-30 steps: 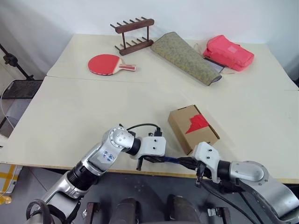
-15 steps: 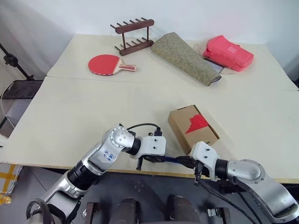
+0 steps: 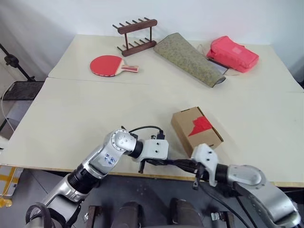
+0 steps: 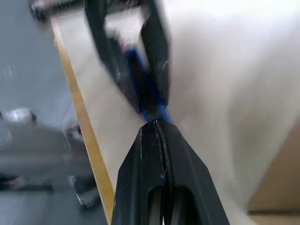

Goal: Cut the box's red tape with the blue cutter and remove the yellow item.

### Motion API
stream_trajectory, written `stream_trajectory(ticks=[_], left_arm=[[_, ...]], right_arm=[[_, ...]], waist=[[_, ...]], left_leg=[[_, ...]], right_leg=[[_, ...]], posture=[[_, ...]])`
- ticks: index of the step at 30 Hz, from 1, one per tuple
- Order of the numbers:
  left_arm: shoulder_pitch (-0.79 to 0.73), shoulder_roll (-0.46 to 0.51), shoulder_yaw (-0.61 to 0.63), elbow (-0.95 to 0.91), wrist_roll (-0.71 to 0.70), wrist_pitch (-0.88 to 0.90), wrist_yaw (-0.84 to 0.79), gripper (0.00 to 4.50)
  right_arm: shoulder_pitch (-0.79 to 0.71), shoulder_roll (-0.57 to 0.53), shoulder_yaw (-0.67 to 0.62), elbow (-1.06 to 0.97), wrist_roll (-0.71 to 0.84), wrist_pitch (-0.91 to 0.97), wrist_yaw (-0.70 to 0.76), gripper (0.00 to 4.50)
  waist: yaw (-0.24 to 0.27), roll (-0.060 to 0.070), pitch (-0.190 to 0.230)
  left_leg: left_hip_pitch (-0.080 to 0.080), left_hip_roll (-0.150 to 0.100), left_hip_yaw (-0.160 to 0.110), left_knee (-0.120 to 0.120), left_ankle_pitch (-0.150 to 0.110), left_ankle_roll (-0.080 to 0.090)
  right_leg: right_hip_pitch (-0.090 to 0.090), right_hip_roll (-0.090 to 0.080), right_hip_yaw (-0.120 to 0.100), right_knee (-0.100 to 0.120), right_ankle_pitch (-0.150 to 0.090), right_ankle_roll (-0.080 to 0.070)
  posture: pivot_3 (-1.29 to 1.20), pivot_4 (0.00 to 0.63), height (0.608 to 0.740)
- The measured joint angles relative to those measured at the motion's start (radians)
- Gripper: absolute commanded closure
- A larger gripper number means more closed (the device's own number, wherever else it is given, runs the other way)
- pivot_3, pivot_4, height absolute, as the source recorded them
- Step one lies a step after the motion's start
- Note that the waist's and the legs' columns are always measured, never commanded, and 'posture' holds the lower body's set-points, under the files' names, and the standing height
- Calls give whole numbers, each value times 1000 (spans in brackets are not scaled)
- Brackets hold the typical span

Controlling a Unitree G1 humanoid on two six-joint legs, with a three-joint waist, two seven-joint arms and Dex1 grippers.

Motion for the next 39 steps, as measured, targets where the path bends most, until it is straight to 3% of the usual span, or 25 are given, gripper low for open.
stream_trajectory(ticks=[3,7,10,13,21,32,35,39], left_arm=[[56,6,47,63,-22,-212,28,4072],[116,61,111,116,-40,-443,35,4072],[136,70,152,128,-59,-493,39,4072],[135,54,160,126,-78,-506,39,4072],[132,22,159,123,-78,-502,44,4072],[110,9,158,108,-75,-511,41,4072],[110,9,158,107,-75,-509,43,4072],[110,8,158,107,-74,-502,51,4072]], right_arm=[[47,-22,-164,-69,308,132,-49,3276],[133,-158,-289,-71,696,300,-261,1985],[188,-270,-297,-30,961,351,-479,982],[130,-273,-216,-4,1101,324,-657,60],[-63,-183,-2,76,1247,224,-957,60],[-202,-152,87,197,1219,240,-982,60],[-212,-152,86,217,1206,259,-962,586],[-218,-143,86,218,1197,275,-941,2014]], waist=[[-3,1,1],[-2,3,2],[-1,4,3],[0,4,3],[0,5,3],[0,5,3],[0,5,3],[-1,5,3]], left_leg=[[0,1,0,0,0,0],[0,2,-1,-1,-2,-1],[0,2,-1,-1,-2,-1],[0,1,-1,-1,-2,-1],[-2,1,0,0,-2,0],[-3,1,2,0,-3,2],[-3,1,2,0,-3,2],[-3,1,2,0,-3,2]], right_leg=[[0,-2,1,-1,0,-1],[0,-3,0,-5,-1,-3],[0,-3,0,-5,-1,-3],[0,-3,0,-6,-1,-3],[0,-1,-4,-5,0,-2],[0,0,-9,-5,0,-1],[0,-1,-9,-5,0,-1],[0,-1,-9,-6,0,-1]], posture=[[0,150,740],[0,150,740],[0,150,740],[0,150,740],[0,150,740],[0,150,740],[0,150,740],[0,150,740]])
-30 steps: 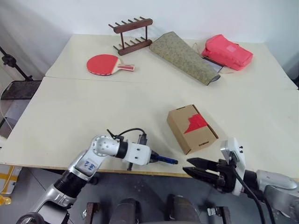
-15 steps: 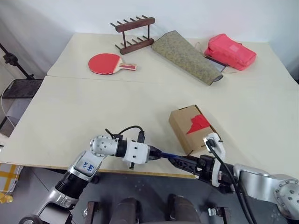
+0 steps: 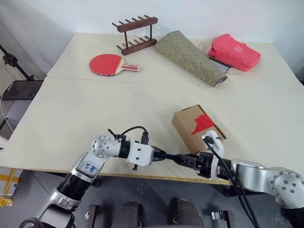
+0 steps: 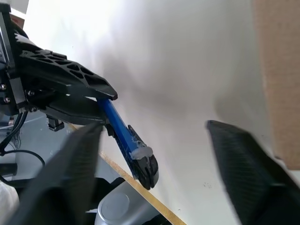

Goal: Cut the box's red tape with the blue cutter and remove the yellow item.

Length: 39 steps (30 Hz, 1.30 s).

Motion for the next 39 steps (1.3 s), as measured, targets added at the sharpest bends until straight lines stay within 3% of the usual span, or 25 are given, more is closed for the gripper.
stream_trajectory(ticks=[4,8,9,11,16,19,22,26,29,31,35,39], left_arm=[[0,0,0,0,3,15,10,4072],[4,7,2,2,9,25,12,4072],[4,6,2,2,9,27,11,4072],[4,6,3,2,1,36,6,3352],[4,-8,25,-68,-71,75,-1,2027],[25,48,81,-112,-150,192,-23,1989],[70,202,176,-132,-270,378,-102,1989],[66,281,271,-56,-349,487,-165,2867],[37,272,304,55,-360,517,-165,3751],[-41,217,301,129,-360,525,-156,4394],[-263,71,267,287,-335,501,-128,4500],[-474,-150,214,452,-315,495,-110,4500]], right_arm=[[0,23,0,-2,1,4,16,3343],[1,37,0,-20,9,4,30,4318],[1,37,0,-20,9,4,30,4330],[1,39,0,-19,9,4,30,4330],[2,43,0,-11,7,4,34,4330],[6,30,-10,-13,11,6,52,4330],[49,-51,-95,-60,54,21,127,4330],[152,-152,-265,-150,133,36,254,4330],[245,-219,-435,-164,175,59,328,4330],[314,-263,-593,-155,183,111,390,4330],[348,-378,-926,-64,179,211,466,4330],[261,-503,-978,35,31,243,520,4330]], waist=[[0,0,0],[0,0,0],[1,0,0],[0,0,0],[-1,0,0],[-2,1,0],[-4,6,4],[9,7,5],[19,5,6],[35,5,7],[52,1,7],[51,0,7]], left_leg=[[0,0,0,0,0,0],[0,0,0,0,0,0],[0,0,0,0,0,0],[0,0,0,0,0,0],[0,0,-1,0,0,0],[0,1,-1,0,0,0],[-1,1,-1,0,0,-1],[-1,0,-2,-1,-1,0],[-1,-1,-1,0,-2,2],[-3,-3,-1,1,-2,5],[-3,-4,1,1,-1,6],[-4,-5,4,1,-1,6]], right_leg=[[0,0,0,0,0,0],[0,0,1,0,0,0],[0,-1,1,0,0,0],[0,-1,1,0,0,0],[0,-1,3,0,0,0],[0,-1,2,0,0,0],[-1,0,2,0,0,0],[0,1,0,0,0,0],[1,1,0,-2,0,1],[1,1,0,-2,1,3],[1,1,-1,-4,3,5],[0,1,-8,-5,4,7]], posture=[[0,150,740],[0,150,740],[0,150,740],[0,150,740],[0,150,740],[0,150,740],[0,150,740],[0,150,740],[0,150,740],[0,150,740],[0,150,740],[0,150,740]])
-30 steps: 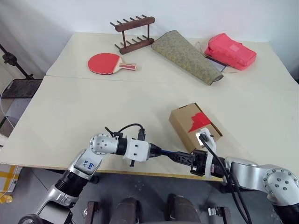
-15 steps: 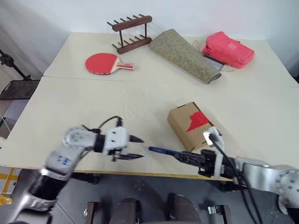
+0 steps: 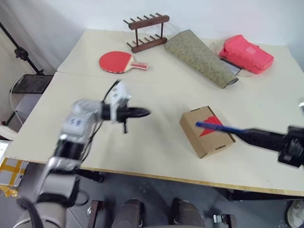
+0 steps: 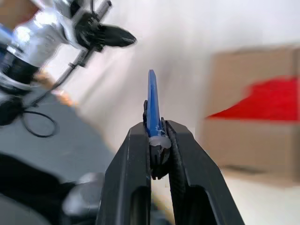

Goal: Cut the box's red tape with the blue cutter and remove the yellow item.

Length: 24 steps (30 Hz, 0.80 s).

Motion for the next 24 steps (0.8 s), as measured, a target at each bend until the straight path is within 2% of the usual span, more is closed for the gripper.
stream_trajectory(ticks=[3,8,12,15,18,20,24], left_arm=[[-70,-97,-52,55,28,-19,3,4500],[-170,-240,-113,188,104,0,69,4500],[-190,-281,-128,231,140,29,111,4500],[-190,-286,-130,237,160,36,133,4500],[-182,-268,-97,218,140,-1,97,4500],[-164,-219,-56,176,114,-82,57,4500],[-102,-6,34,149,107,-207,-13,4500]], right_arm=[[-84,-75,65,51,-114,-6,40,4330],[-275,-175,305,149,-301,-73,64,4330],[-416,-176,444,190,-343,-87,69,4330],[-456,-148,492,189,-367,-70,97,4330],[-482,-93,498,190,-326,-36,90,4330],[-487,-59,492,190,-241,-15,54,4330],[-432,24,515,135,16,-43,-99,4330]], waist=[[-15,0,0],[-26,0,0],[-28,0,0],[-27,0,0],[-26,0,0],[-26,0,0],[-37,1,0]], left_leg=[[0,1,3,-2,-1,-1],[-2,2,4,-1,-1,-1],[-3,2,3,0,-1,-1],[-4,2,2,1,-1,-1],[-9,2,-1,4,-1,-1],[-13,2,0,6,-1,-1],[-11,3,0,6,0,-3]], right_leg=[[-2,0,-7,0,0,0],[-3,-1,-14,-1,0,0],[-3,-1,-14,-2,0,0],[-4,-1,-14,-2,0,0],[-7,-1,-17,-1,0,0],[-13,-2,-16,5,0,0],[-15,-1,-17,11,0,0]], posture=[[0,150,740],[0,150,740],[0,150,740],[0,150,740],[0,150,740],[0,150,740],[0,150,740]])
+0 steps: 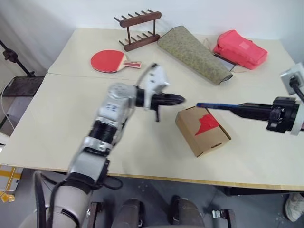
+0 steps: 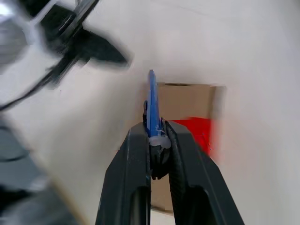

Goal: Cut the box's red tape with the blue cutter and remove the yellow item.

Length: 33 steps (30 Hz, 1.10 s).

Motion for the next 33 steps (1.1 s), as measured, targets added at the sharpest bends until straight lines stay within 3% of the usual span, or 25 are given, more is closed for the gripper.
stream_trajectory(ticks=[3,5,9,18,24,33], left_arm=[[93,102,16,3,12,-40,-48,4500],[201,177,16,-38,21,-119,-83,4500],[377,270,16,-190,5,-134,-165,3381],[445,269,0,-529,-23,-126,-125,699],[432,187,-91,-510,73,-139,-24,671],[409,154,-169,-453,135,-147,-9,671]], right_arm=[[49,50,73,-76,108,-43,-105,4330],[69,150,154,-168,137,-118,-193,4330],[114,274,324,-232,147,-184,-331,4330],[65,407,455,-176,148,-260,-517,4330],[52,500,475,-153,148,-266,-577,4330],[73,572,491,-167,148,-270,-604,4330]], waist=[[0,0,0],[1,-3,-1],[13,-2,0],[2,-1,0],[-2,0,0],[-13,0,0]], left_leg=[[-1,-1,0,3,0,0],[-1,0,-1,4,0,0],[-5,-1,-2,10,0,1],[-4,0,-1,13,1,2],[-3,0,2,12,2,3],[-3,0,2,11,2,3]], right_leg=[[0,0,1,0,0,0],[1,0,0,0,0,0],[1,-1,1,0,1,1],[3,0,5,-1,6,1],[2,0,6,-1,6,0],[1,0,6,-1,6,0]], posture=[[0,150,740],[0,150,740],[0,150,740],[0,150,740],[0,150,740],[0,150,740]])
